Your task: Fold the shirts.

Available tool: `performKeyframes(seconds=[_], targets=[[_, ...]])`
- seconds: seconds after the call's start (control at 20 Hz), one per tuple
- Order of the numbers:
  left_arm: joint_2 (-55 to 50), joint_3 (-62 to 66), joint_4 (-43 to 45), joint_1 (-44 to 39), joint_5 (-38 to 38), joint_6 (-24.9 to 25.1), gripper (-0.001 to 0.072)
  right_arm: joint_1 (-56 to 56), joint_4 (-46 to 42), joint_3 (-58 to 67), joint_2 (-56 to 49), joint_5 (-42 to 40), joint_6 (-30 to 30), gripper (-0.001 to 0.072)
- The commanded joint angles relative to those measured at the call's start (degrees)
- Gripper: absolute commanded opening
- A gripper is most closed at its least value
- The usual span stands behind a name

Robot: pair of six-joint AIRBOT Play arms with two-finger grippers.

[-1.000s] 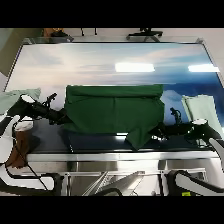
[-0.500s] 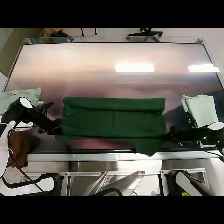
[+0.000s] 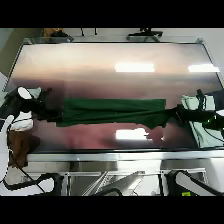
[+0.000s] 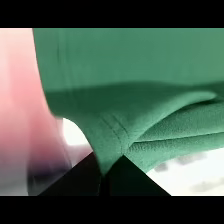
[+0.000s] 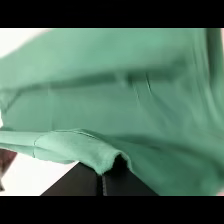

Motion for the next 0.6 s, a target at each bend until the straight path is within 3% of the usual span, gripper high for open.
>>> performKeyframes(seconds=[0.0, 0.4, 0.5, 0.55], targets=[[-3.74, 10.54, -1.7, -1.64, 3.78, -0.04, 0.0015, 5.09, 4.15, 7.72, -8.79, -5.4, -3.21, 0.0031], [-22.99, 22.67, -1.7, -3.32, 2.73, -0.59, 0.002, 9.9, 3.85, 13.86, -23.58, -11.5, -7.87, 0.0047], [-25.44, 25.68, -1.66, -3.32, 1.18, -0.57, 0.0022, 9.51, 3.52, 15.89, -23.3, -10.32, -8.26, 0.0201], [-25.73, 27.12, -1.68, -3.32, 0.74, -0.57, 0.0119, 8.96, 2.75, 17.44, -22.88, -8.63, -8.57, 0.0208]])
